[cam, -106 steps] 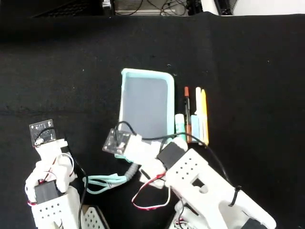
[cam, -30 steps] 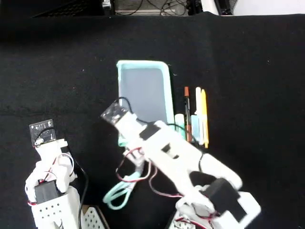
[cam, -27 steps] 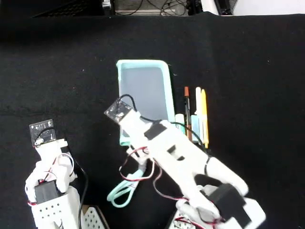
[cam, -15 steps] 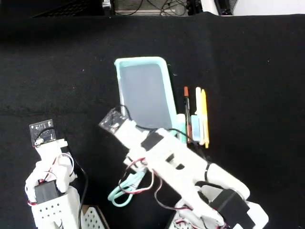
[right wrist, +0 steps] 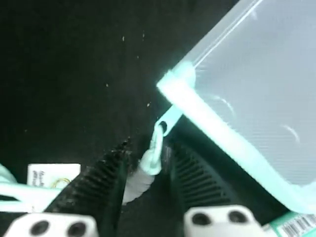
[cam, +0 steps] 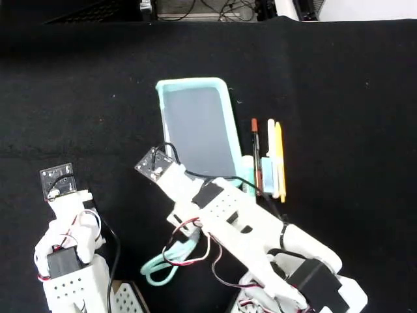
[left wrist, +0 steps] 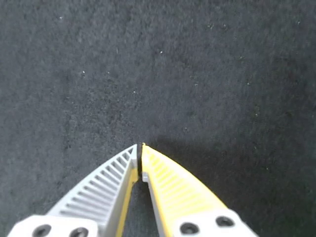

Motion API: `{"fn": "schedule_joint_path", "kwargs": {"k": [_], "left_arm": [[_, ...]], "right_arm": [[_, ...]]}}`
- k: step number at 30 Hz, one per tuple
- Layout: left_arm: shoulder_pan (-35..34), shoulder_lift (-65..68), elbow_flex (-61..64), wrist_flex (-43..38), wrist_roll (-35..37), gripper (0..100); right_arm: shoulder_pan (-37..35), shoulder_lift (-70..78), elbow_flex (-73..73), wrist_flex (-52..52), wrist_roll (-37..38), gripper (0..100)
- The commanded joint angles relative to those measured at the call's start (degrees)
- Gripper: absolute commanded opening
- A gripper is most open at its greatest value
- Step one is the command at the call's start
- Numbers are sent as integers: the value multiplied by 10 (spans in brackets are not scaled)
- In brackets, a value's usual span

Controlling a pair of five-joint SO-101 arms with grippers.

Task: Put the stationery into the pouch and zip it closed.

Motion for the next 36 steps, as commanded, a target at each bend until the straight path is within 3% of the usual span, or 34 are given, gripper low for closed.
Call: {"fn": "schedule_joint_path", "kwargs": {"k": [1, 6, 13, 18, 21, 24, 26, 31, 36], "left_arm": [[14, -2, 9, -82, 2, 30], [66, -2, 8, -223, 1, 30], [109, -1, 9, -353, 5, 30], [133, 0, 9, -322, 5, 30], [139, 0, 9, -294, 0, 48], [124, 0, 9, -254, -23, 211], [110, 0, 9, -239, 2, 282], [88, -1, -19, -229, 28, 233], [157, -1, -69, -147, 29, 232]], "right_arm": [[12, -19, 5, 2, -6, 109], [36, -19, 7, 1, -7, 212], [37, -14, 27, -33, -6, 166], [38, 25, 6, -18, -7, 5], [38, 18, -15, -11, -4, 11], [35, -11, -51, -10, -4, 12], [34, -32, -80, 1, -4, 12], [35, -79, -182, 91, 57, 12], [37, -100, -250, 140, 86, 12]]}}
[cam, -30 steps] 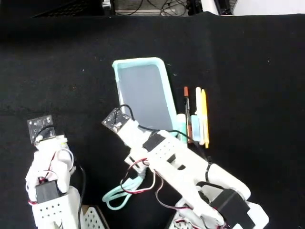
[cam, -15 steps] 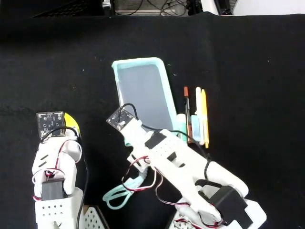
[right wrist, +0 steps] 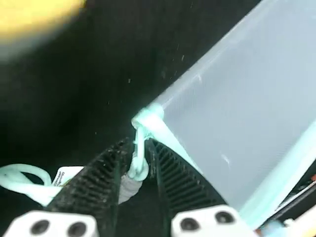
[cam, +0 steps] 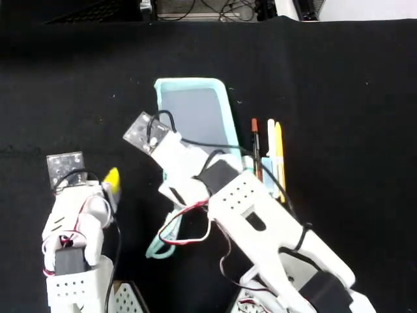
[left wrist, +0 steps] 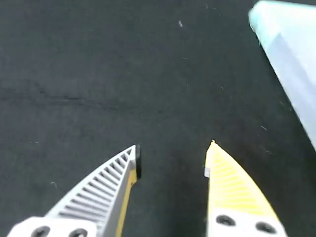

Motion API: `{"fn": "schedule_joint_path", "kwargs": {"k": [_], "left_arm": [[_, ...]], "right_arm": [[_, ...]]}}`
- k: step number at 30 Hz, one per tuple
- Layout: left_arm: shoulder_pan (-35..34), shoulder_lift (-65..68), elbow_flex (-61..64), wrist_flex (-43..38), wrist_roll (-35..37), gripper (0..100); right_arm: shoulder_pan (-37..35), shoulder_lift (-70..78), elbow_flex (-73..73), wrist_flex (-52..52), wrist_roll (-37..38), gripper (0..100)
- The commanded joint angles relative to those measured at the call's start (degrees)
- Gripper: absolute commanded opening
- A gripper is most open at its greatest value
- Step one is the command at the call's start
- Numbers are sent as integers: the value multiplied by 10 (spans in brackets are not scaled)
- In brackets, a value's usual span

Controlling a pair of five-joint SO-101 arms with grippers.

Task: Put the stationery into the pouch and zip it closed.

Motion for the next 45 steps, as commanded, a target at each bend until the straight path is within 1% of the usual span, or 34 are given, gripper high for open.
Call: {"fn": "schedule_joint_path", "kwargs": {"k": [1, 3, 5, 8, 10, 13, 15, 18, 24, 27, 33, 37, 45], "left_arm": [[62, -1, -51, 46, 7, 232], [103, -1, -54, 57, 8, 232], [131, -1, -54, 57, 8, 232], [149, -1, -51, 54, 8, 232], [146, -1, -50, 54, 10, 232], [153, -2, -56, 54, 56, 233], [156, -2, -67, 55, 87, 251], [165, -2, -78, 58, 112, 278], [240, -2, -78, 57, 109, 278], [266, -1, -79, 52, 91, 278], [265, 0, -68, -12, 84, 278], [228, 0, -36, -59, 61, 278], [216, 0, -6, -98, 57, 278]], "right_arm": [[6, -28, -53, 17, 12, 12], [4, -34, -53, 17, 11, 12], [3, -39, -52, 17, 8, 12], [3, -51, -49, 17, 8, 12], [4, -61, -32, 7, 8, 12], [1, -77, 8, -32, 8, 12], [2, -87, 29, -52, 8, 12], [3, -97, 41, -56, 8, 12], [3, -97, 39, -59, 8, 12], [3, -97, 39, -59, 8, 12], [1, -100, 41, -56, 8, 12], [2, -100, 42, -56, 8, 12], [1, -100, 43, -55, 8, 12]]}}
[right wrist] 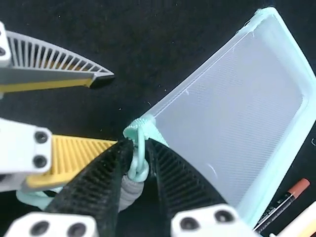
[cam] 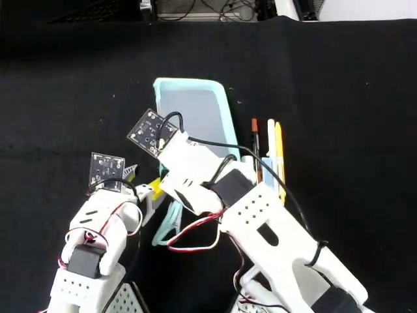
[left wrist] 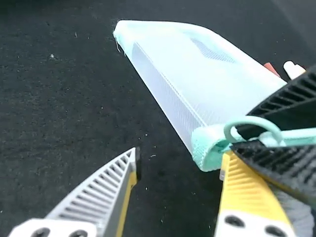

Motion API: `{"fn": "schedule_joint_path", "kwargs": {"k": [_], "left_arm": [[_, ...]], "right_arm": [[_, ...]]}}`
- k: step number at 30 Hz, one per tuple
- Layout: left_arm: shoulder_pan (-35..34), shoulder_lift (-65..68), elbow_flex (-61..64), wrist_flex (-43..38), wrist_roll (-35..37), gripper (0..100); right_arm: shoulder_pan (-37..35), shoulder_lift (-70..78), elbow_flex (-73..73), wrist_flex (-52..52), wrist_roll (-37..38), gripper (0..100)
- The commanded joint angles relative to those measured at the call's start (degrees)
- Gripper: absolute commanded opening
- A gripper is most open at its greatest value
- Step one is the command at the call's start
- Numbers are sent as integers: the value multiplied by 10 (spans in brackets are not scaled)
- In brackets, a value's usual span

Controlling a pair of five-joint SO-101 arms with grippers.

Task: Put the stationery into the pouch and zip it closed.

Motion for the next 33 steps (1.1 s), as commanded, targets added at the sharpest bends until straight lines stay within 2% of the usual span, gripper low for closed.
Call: {"fn": "schedule_joint_path", "kwargs": {"k": [1, 4, 11, 14, 26, 30, 33], "left_arm": [[-8, -1, -2, -21, -4, 277], [-7, -1, 8, -22, -4, 268], [-6, -2, -3, -41, -5, 77], [-5, -2, -6, -41, -7, 33], [-9, -2, -1, -38, -21, 30], [-32, -2, 2, -36, -21, 35], [-73, -2, 21, -36, -21, 96]], "right_arm": [[-2, -17, -2, -2, 4, 12], [-3, -17, -3, 8, 4, 12], [-3, -17, 11, 23, 7, 12], [0, -17, 14, 23, 7, 12], [2, -18, 22, 45, 4, 12], [2, -18, 41, 45, 4, 16], [3, -17, 78, 44, 4, 92]]}}
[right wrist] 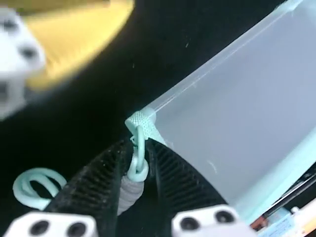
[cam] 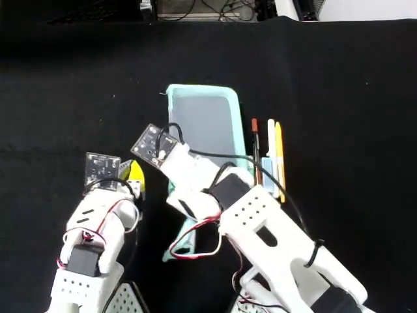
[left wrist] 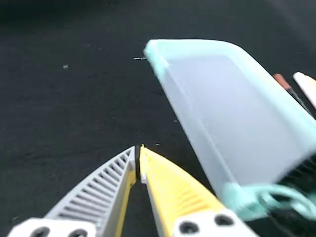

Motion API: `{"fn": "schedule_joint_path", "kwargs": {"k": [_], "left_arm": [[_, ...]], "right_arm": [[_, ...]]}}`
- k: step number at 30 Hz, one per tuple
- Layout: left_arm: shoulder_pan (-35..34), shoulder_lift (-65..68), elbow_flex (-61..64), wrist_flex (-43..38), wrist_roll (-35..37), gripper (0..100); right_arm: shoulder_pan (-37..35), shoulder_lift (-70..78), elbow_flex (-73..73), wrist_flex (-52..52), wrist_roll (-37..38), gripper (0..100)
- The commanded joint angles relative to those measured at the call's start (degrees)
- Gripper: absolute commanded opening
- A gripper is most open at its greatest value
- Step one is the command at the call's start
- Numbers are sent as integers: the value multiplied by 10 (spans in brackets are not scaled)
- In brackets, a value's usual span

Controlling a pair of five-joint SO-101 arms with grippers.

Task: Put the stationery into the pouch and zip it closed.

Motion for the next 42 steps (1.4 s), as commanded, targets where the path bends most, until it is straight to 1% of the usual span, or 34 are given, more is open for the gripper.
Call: {"fn": "schedule_joint_path", "kwargs": {"k": [1, 3, 5, 7, 12, 16, 19, 22, 24, 27, 31, 34, 35, 36, 38, 39, 40, 42], "left_arm": [[-52, -1, 9, -5, -5, 113], [-95, -1, 13, -5, -5, 120], [-129, -1, 12, -5, -5, 120], [-142, -1, 15, -5, -5, 120], [-143, -1, 17, -4, -4, 120], [-126, -1, 17, 8, -5, 120], [-111, -1, 17, 8, -5, 120], [-109, -1, 17, 8, -5, 120], [-109, -1, 17, 8, -5, 120], [-111, -1, 17, 8, -5, 120], [-112, -1, 17, 8, -5, 120], [-111, -1, 17, 9, -5, 120], [-110, -1, 17, 15, -5, 120], [-109, -1, 17, 20, -5, 120], [-109, -1, 17, 23, -5, 120], [-109, -1, 17, 23, -5, 120], [-109, -1, 17, 23, -5, 120], [-106, -1, 17, 23, -5, 120]], "right_arm": [[7, -19, 33, 2, 2, 124], [7, -19, 61, 2, 2, 158], [6, -19, 85, 2, 2, 158], [6, -19, 104, 2, 3, 162], [5, -15, 145, -3, 5, 168], [5, -15, 158, -4, -6, 248], [4, -15, 157, -25, -19, 234], [-23, -14, 158, -47, -23, 211], [-32, -4, 155, -49, -33, 212], [-31, 45, 152, -68, -54, 212], [-31, 143, 141, -105, -55, 210], [-30, 189, 102, -83, -55, 207], [-30, 201, 91, -78, -55, 192], [-30, 209, 84, -76, -55, 155], [-30, 214, 76, -76, -55, 19], [-30, 211, 73, -75, -55, 11], [-30, 205, 71, -69, -53, 31], [-30, 185, 57, -59, -50, 11]]}}
